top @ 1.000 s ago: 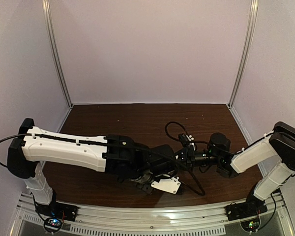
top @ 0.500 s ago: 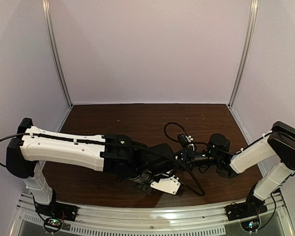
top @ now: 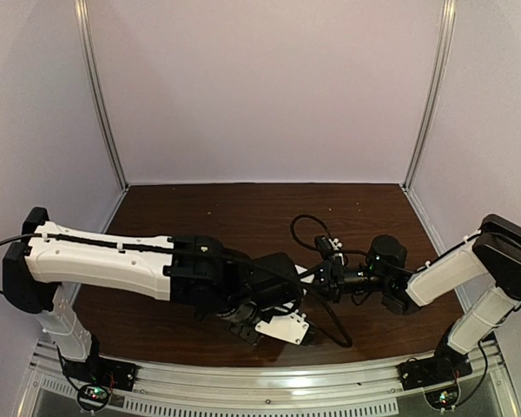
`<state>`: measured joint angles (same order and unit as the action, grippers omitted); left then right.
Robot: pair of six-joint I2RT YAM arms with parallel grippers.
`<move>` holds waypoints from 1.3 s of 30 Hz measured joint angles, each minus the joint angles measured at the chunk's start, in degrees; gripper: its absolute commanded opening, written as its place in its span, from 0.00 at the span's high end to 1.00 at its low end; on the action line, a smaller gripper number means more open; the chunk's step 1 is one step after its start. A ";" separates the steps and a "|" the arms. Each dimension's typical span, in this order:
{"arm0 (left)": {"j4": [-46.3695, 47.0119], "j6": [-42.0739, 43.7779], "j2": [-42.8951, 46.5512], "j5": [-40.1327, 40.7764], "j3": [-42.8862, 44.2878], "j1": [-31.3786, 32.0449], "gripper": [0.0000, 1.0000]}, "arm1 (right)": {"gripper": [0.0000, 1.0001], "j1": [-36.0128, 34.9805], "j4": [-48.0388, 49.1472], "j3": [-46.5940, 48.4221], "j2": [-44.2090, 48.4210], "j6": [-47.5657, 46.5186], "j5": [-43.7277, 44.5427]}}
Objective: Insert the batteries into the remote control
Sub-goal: Place the battery in the battery compartment, then load the battery into the battery compartment.
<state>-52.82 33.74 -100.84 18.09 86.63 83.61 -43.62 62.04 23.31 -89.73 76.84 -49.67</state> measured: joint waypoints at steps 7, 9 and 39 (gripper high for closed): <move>1.44 -5.66 5.18 0.83 2.05 -2.84 0.34 | 1.00 0.90 0.11 0.04 0.00 -0.44 0.02; 3.93 -8.68 8.72 1.44 1.92 -4.79 0.12 | 1.00 1.09 0.15 0.37 0.02 -0.50 0.00; 69.72 -20.06 33.18 13.14 -48.87 -0.31 0.03 | 1.00 1.51 -14.62 2.58 18.27 -3.34 19.39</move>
<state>16.91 13.67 -67.66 31.22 37.76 83.31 -42.11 47.42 25.89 -71.46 73.49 -30.28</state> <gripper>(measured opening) 0.974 0.165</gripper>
